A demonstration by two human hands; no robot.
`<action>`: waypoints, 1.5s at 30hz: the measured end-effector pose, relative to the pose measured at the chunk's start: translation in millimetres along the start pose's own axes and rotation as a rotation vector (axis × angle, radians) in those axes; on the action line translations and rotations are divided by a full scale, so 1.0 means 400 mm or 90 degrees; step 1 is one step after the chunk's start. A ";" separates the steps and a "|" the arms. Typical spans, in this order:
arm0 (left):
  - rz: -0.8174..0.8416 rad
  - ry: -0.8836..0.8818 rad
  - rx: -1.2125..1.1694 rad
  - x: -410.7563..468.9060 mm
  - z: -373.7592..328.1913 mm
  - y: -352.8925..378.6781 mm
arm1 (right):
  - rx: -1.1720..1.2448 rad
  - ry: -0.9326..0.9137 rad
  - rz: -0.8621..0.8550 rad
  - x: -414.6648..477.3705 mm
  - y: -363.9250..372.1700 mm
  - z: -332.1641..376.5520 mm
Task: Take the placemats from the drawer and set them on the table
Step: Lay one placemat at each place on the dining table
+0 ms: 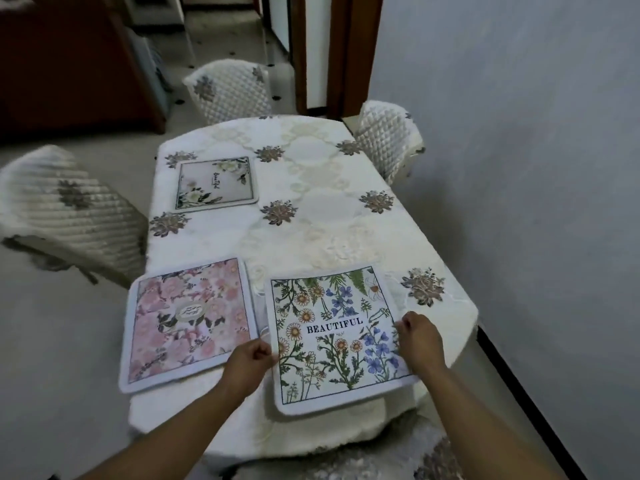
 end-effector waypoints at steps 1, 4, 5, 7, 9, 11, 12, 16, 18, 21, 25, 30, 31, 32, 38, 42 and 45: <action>-0.030 -0.015 0.011 -0.011 0.003 0.016 | 0.002 -0.016 0.030 0.019 0.011 -0.011; -0.102 -0.067 0.040 -0.046 0.013 0.045 | -0.010 -0.039 0.107 0.053 0.048 -0.045; -0.113 -0.074 0.059 -0.050 0.013 0.053 | -0.013 -0.043 0.128 0.061 0.057 -0.057; -0.127 -0.086 0.101 -0.054 0.009 0.069 | -0.019 -0.051 0.158 0.074 0.070 -0.072; -0.144 -0.099 0.119 -0.053 0.007 0.080 | -0.016 -0.056 0.176 0.086 0.080 -0.076; -0.161 -0.110 0.127 -0.046 0.016 0.089 | -0.013 -0.066 0.190 0.099 0.096 -0.075; -0.170 -0.119 0.135 -0.045 0.026 0.091 | -0.013 -0.067 0.197 0.103 0.107 -0.077; -0.181 -0.148 0.160 -0.033 0.080 0.099 | -0.032 -0.057 0.211 0.103 0.146 -0.084; -0.190 -0.155 0.150 -0.022 0.102 0.102 | -0.032 -0.047 0.218 0.102 0.160 -0.095; -0.201 -0.148 0.195 -0.013 0.123 0.110 | -0.056 -0.069 0.171 0.101 0.161 -0.100; -0.214 0.026 0.436 -0.018 0.084 0.154 | -0.140 -0.205 0.031 0.056 0.158 -0.054; -0.062 0.234 0.507 -0.022 0.064 0.340 | -0.174 -0.433 0.170 -0.109 0.272 0.060; -0.033 0.239 0.515 -0.015 0.073 0.366 | -0.193 -0.457 0.190 -0.130 0.304 0.073; -0.007 0.241 0.522 -0.008 0.081 0.383 | -0.211 -0.475 0.199 -0.143 0.331 0.080; 0.063 0.277 0.573 0.018 0.129 0.374 | -0.240 -0.489 0.218 -0.135 0.386 0.067; 0.014 0.241 0.556 0.011 0.124 0.348 | -0.221 -0.449 0.212 -0.090 0.351 0.017; 0.023 0.221 0.552 -0.009 0.139 0.310 | -0.202 -0.396 0.198 -0.018 0.297 -0.056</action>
Point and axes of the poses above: each hand's wrist, its own x-axis towards the middle knuckle, its own y-axis out of the palm, z = x × y, the point moved 5 cm from there along x, towards the middle knuckle, and after that the axes turned 13 degrees about y, right-handed, at the moved point
